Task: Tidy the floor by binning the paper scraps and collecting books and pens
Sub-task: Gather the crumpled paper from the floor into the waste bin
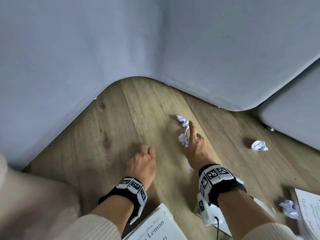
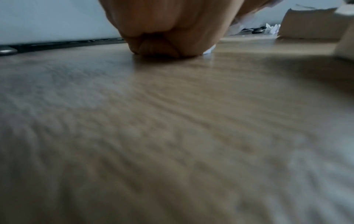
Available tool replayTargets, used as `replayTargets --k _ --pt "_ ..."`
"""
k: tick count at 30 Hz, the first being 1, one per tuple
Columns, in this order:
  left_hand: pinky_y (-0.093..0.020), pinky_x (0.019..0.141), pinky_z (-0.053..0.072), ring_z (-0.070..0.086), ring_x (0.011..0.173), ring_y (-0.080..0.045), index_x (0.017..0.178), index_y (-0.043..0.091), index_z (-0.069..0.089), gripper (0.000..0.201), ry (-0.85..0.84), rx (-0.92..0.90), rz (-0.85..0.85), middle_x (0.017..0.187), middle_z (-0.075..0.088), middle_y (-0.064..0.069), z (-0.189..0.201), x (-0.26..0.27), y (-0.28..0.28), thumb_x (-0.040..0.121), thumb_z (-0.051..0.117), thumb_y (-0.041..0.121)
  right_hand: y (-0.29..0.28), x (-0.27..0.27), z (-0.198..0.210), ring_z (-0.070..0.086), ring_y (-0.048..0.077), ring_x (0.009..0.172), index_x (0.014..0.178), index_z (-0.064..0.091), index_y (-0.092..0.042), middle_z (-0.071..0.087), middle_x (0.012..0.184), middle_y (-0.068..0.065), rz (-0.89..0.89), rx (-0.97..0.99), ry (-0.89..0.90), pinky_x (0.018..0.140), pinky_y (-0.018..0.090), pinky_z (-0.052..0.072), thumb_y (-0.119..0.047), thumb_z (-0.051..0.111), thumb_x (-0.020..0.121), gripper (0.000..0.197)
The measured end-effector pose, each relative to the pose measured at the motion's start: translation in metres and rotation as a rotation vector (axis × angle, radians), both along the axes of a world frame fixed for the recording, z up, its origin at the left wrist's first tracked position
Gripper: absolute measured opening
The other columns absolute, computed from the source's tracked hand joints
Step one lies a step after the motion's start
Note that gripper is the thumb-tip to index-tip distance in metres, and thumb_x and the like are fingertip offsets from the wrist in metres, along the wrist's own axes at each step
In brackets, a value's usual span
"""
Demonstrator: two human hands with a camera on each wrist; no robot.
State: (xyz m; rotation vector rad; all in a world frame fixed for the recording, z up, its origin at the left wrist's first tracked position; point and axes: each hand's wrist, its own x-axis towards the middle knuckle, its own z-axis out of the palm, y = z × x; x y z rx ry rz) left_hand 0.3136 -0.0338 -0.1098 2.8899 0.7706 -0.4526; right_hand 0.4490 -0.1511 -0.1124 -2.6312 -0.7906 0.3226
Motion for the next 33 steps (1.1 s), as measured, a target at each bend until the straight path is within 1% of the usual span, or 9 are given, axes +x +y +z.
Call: replayTargets --k 2,4,6,8,12,16,20,28,33 --pt "-0.035 0.058 0.04 0.065 0.088 -0.027 0.111 0.012 0.045 0.021 -0.05 0.003 -0.005 0.112 0.047 -0.008 -0.003 -0.001 0.001 0.093 0.036 0.004 0.015 0.001 -0.009 0.058 0.027 0.07 0.153 -0.005 -0.024 0.06 0.093 0.004 0.041 0.002 -0.017 0.064 0.04 0.052 -0.009 0.049 0.089 0.084" --pt "-0.031 0.043 0.04 0.064 0.061 -0.027 0.095 0.009 0.057 0.023 -0.144 -0.027 -0.02 0.091 0.055 -0.009 -0.002 0.0 0.002 0.074 0.052 0.001 0.026 0.012 -0.009 0.06 0.029 0.071 0.153 -0.007 -0.023 0.062 0.099 0.009 0.052 -0.062 -0.04 0.063 0.038 0.052 -0.014 0.049 0.091 0.084" --pt "-0.024 0.03 0.033 0.052 0.037 -0.023 0.074 0.008 0.063 0.023 -0.209 -0.001 -0.058 0.07 0.055 -0.009 -0.009 0.002 0.004 0.054 0.056 0.0 0.034 0.024 -0.003 0.061 0.028 0.072 0.153 0.008 -0.024 0.061 0.105 0.01 0.045 -0.127 -0.007 0.064 0.037 0.052 -0.02 0.048 0.093 0.072" --pt "-0.021 0.029 0.03 0.048 0.033 -0.021 0.069 0.008 0.062 0.021 -0.251 0.035 -0.067 0.064 0.054 -0.009 -0.017 0.001 0.002 0.052 0.054 0.0 0.037 0.027 0.004 0.06 0.027 0.073 0.145 0.029 -0.028 0.06 0.109 0.01 0.035 -0.12 0.029 0.066 0.035 0.048 -0.022 0.049 0.094 0.055" --pt "-0.021 0.029 0.032 0.048 0.033 -0.021 0.067 0.01 0.061 0.017 -0.243 0.008 -0.071 0.062 0.052 -0.008 -0.015 -0.001 0.002 0.054 0.053 0.001 0.036 0.022 0.007 0.063 0.036 0.09 0.122 0.043 -0.009 0.061 0.107 0.018 -0.024 -0.207 0.001 0.068 0.034 0.042 -0.029 0.049 0.096 0.033" --pt "-0.025 0.034 0.037 0.056 0.045 -0.022 0.078 0.011 0.063 0.02 -0.202 0.015 -0.082 0.072 0.055 -0.007 -0.01 0.0 0.002 0.065 0.049 0.003 0.025 0.008 0.016 0.065 0.036 0.093 0.108 0.051 -0.007 0.067 0.105 0.016 -0.048 -0.238 0.087 0.069 0.034 0.047 -0.026 0.049 0.095 0.022" --pt "-0.036 0.06 0.039 0.062 0.09 -0.031 0.119 0.007 0.042 0.029 -0.073 -0.034 -0.074 0.114 0.046 -0.012 -0.002 -0.004 0.004 0.093 0.03 0.002 -0.003 -0.014 0.04 0.064 0.032 0.079 0.105 0.05 -0.009 0.066 0.093 0.014 -0.039 -0.213 0.093 0.061 0.032 0.048 -0.022 0.051 0.091 0.019" --pt "-0.039 0.087 0.048 0.058 0.114 -0.033 0.122 0.0 0.048 0.029 -0.009 -0.206 0.036 0.127 0.052 -0.018 0.038 -0.014 -0.011 0.093 0.049 0.002 -0.089 -0.096 0.117 0.061 0.02 0.051 0.094 0.053 -0.014 0.067 0.073 0.008 -0.273 0.187 0.129 0.039 0.024 0.04 -0.029 0.056 0.093 0.015" --pt "-0.036 0.089 0.047 0.056 0.116 -0.033 0.117 0.001 0.052 0.028 -0.121 -0.363 0.038 0.125 0.055 -0.019 0.111 -0.04 -0.052 0.091 0.059 0.011 -0.094 -0.134 0.151 0.06 0.027 0.054 0.095 0.049 -0.011 0.065 0.069 0.007 -0.115 0.159 -0.007 0.047 0.037 0.048 -0.025 0.057 0.094 0.016"
